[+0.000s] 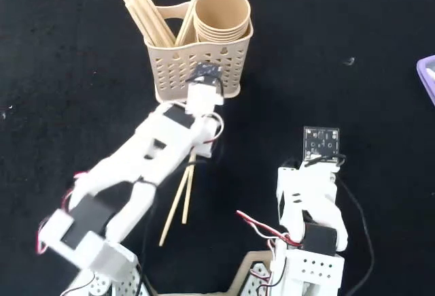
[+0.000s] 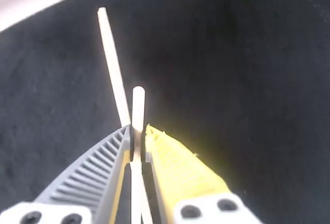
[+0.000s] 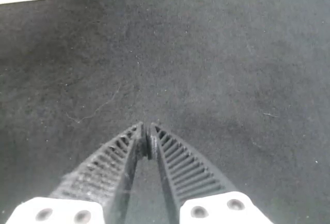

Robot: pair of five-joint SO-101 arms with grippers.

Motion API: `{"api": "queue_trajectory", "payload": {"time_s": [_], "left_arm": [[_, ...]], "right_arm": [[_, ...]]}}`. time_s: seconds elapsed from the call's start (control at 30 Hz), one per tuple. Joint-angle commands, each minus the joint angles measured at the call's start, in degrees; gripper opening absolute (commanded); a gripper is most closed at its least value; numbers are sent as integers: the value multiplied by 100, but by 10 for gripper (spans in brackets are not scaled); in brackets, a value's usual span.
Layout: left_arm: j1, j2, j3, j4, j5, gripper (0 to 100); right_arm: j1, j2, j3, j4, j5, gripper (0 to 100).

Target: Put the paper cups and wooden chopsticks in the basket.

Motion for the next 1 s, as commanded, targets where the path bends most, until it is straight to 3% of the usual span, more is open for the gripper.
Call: {"api": "queue_trajectory", "payload": {"time_s": [0.0,0.1,0.13,0.3,0.5,0.63,0.97], "left_arm": [[-31,440,-787,369,-9,129],[-31,615,-1068,967,-9,306],[-66,624,-1130,1116,-9,320],[-224,369,-1209,1310,-62,255],[-242,-149,-690,1837,-79,251],[-435,-255,-110,1653,-492,245],[-418,-211,1051,193,-730,245]], "right_arm": [[-44,-92,-31,-35,-35,15],[-44,-92,-31,-35,53,15],[-44,-92,-31,-35,97,15],[-44,-92,-22,-35,114,15],[-44,-92,-13,-26,114,15],[-44,-92,-13,-26,114,15],[-44,-92,-13,-26,114,15]]}}
